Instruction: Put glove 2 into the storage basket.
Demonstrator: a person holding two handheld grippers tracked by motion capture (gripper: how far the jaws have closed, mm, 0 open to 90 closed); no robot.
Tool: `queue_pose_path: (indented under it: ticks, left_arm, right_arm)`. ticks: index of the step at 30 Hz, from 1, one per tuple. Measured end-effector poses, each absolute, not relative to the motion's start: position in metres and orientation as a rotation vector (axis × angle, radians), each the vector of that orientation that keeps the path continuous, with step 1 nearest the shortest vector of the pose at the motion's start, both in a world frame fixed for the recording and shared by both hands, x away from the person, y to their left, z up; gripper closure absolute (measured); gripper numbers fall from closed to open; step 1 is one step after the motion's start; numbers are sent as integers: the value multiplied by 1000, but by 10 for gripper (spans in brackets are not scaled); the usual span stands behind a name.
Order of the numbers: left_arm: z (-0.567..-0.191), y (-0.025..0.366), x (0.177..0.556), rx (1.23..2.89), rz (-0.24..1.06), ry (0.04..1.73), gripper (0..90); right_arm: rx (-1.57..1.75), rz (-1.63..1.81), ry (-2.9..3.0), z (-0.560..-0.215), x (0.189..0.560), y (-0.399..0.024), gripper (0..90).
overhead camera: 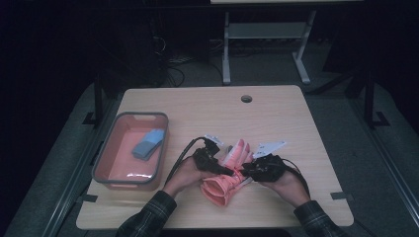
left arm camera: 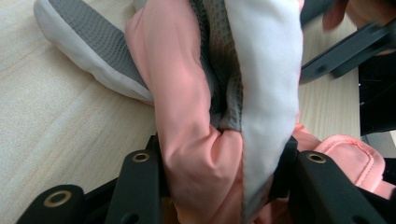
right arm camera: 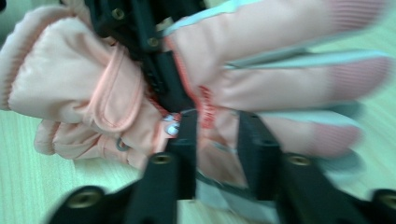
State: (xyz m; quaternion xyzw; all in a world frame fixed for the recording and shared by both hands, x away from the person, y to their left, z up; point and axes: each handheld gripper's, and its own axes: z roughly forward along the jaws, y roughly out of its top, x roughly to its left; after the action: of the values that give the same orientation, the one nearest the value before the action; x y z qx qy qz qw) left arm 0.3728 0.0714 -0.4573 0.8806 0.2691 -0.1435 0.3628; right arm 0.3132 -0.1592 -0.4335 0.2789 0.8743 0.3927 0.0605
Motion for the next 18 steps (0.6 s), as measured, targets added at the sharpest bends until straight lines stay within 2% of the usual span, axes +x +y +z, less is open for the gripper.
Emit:
queue_pose_path:
  ticks: [5, 8, 18]
  left_arm:
    - [-451, 74, 372, 2275, -380, 667, 606]
    - [-447, 76, 369, 2270, -388, 673, 607]
    - [-433, 80, 364, 2264, -377, 662, 608]
  right_arm:
    - [952, 1235, 2512, -431, 309, -192, 419]
    - [1052, 1175, 2446, -438, 313, -209, 319]
    - [1214, 936, 2369, -467, 338, -228, 175]
